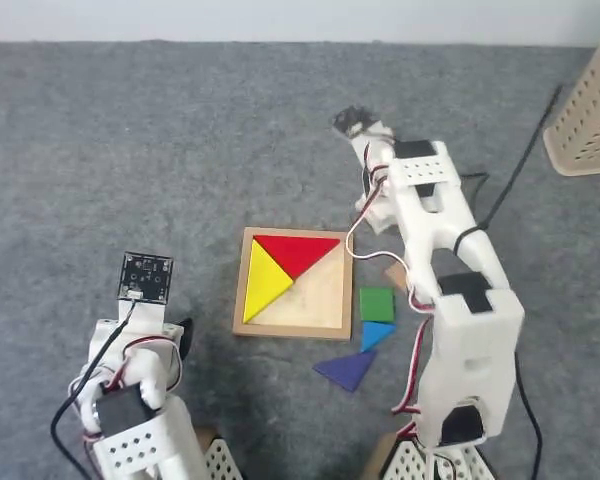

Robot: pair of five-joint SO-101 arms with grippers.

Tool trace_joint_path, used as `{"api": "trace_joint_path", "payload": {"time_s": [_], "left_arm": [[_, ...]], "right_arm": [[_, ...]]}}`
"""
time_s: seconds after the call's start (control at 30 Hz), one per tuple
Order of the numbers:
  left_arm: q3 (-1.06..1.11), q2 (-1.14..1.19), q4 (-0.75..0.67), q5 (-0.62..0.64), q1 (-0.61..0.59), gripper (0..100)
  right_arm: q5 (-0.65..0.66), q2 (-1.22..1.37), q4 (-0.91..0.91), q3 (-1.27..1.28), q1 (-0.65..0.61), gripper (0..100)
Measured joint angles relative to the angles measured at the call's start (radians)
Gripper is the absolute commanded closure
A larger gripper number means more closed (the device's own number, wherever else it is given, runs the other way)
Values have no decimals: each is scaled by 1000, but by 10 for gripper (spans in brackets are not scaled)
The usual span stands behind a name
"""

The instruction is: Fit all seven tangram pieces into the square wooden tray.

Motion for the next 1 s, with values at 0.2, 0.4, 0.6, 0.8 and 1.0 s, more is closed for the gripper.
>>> {"api": "trace_joint_path", "payload": {"time_s": [0.2, 0.4, 0.6, 0.8, 1.0], "left_arm": [[0, 0, 0, 0, 0, 720], [0, 0, 0, 0, 0, 720], [0, 0, 0, 0, 0, 720], [0, 0, 0, 0, 0, 720], [0, 0, 0, 0, 0, 720]], "right_arm": [[0, 54, -5, -5, 5, 738], [0, 54, -12, -18, 11, 937], [-11, 54, 25, -40, 9, 940], [-169, -37, 124, -40, -38, 943], [-347, -178, 261, -40, -126, 992]]}}
